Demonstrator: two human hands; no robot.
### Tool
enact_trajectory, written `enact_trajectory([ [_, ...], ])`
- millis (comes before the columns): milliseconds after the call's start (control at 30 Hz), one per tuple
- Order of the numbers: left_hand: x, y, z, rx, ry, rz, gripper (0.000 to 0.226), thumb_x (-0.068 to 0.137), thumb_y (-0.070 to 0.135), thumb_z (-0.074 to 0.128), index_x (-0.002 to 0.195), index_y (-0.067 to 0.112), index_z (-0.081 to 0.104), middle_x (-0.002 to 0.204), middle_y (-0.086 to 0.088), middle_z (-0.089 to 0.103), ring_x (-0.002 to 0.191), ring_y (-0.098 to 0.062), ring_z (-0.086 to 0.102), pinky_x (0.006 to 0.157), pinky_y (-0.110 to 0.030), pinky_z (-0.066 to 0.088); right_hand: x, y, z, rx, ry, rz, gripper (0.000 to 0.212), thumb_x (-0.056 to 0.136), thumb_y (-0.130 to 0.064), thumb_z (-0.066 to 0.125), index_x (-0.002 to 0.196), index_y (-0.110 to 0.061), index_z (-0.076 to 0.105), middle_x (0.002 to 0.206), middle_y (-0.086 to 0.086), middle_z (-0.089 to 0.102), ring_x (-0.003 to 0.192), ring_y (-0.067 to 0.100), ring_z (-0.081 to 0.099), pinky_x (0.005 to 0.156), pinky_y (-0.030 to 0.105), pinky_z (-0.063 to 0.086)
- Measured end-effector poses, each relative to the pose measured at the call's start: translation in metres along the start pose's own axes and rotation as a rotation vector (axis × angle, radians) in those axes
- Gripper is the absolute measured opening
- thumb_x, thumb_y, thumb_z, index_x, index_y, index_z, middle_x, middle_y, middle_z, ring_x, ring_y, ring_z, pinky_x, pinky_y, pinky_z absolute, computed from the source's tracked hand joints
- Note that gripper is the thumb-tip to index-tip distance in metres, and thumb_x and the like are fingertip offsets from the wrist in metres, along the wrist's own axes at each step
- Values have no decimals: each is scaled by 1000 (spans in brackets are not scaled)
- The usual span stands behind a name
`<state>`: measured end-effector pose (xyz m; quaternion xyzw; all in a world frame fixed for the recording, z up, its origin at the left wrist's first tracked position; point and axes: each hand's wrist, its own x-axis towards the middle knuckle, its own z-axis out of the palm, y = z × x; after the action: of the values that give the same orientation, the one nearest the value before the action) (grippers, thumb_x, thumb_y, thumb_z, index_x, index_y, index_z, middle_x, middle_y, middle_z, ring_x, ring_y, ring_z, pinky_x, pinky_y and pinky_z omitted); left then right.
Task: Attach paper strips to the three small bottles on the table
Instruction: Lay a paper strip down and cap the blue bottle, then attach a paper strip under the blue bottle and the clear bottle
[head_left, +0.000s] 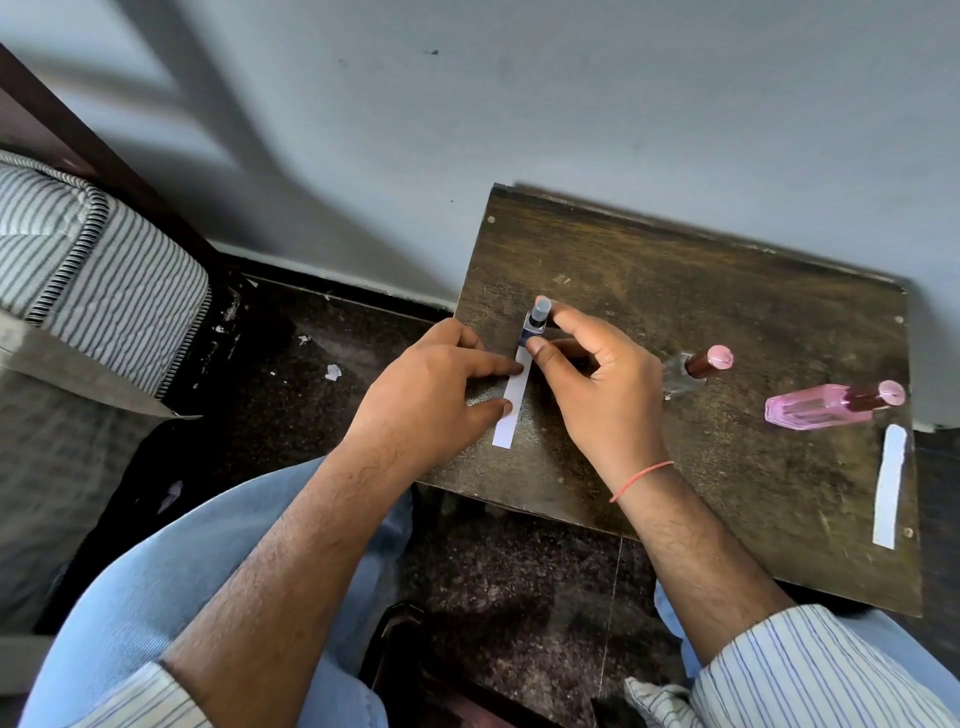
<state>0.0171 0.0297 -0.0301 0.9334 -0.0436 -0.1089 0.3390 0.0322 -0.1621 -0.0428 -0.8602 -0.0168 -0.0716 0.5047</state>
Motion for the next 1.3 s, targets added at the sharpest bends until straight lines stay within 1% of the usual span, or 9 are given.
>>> enact_trajectory([
  [267,2,2,1,-34,46,18,35,92,44,85,127,41,81,109,19,63,91,0,61,83,-36,62,-4,-7,-8,-4,-6,11,49,94,-5,84,140,-18,75,122,-7,81,100,-15,72,93,3,47],
  [400,3,8,1,-108,89,7,16,93,48,82,107,41,85,93,21,75,87,5,69,79,-35,64,-10,-13,-19,-122,-33,-59,46,95,-8,84,140,-12,75,117,4,84,102,7,79,95,22,60],
  [500,3,13,2,-108,45,20,13,89,51,82,94,39,84,86,22,76,82,3,71,74,-38,65,-20,-16,-29,-312,-46,-244,32,92,-4,85,123,-7,81,113,9,85,98,27,82,83,42,65],
  [633,7,23,7,-49,-10,98,7,89,38,86,96,39,84,83,26,73,74,9,66,68,-30,58,-37,-18,-49,-389,-87,-298,24,92,-9,86,116,-8,84,107,6,86,92,27,83,73,44,67],
  [767,10,36,12,-34,-120,210,10,90,33,86,99,38,86,75,33,67,71,19,61,60,-6,39,-51,-22,-77,-364,-118,-195,26,92,-18,89,118,-13,85,105,1,87,90,21,83,75,43,67],
  [867,12,45,16,-30,-178,266,6,92,38,87,98,39,86,77,32,70,75,19,64,61,-4,41,-65,-26,-104,-394,-159,-123,26,92,-23,89,117,-17,86,105,-3,87,93,20,83,77,46,67],
  [1000,14,53,26,-28,-227,242,4,92,40,86,94,37,86,80,29,74,83,13,69,67,-6,45,-80,-29,-152,-440,-101,-29,23,94,-35,85,114,-24,87,102,-10,86,90,12,82,79,42,67],
  [1167,14,64,36,-61,-256,263,6,91,40,87,93,34,86,85,23,78,83,6,73,70,-15,53,-80,10,-224,-494,65,245,13,91,-37,82,101,-29,87,89,-18,82,82,-1,75,82,16,56],
  [1300,15,70,46,-94,-260,277,5,91,35,89,93,31,87,85,20,79,82,1,74,72,-19,58,-73,62,-263,-622,41,485,18,88,-41,88,100,-32,78,97,-9,76,91,16,71,82,32,48],
])
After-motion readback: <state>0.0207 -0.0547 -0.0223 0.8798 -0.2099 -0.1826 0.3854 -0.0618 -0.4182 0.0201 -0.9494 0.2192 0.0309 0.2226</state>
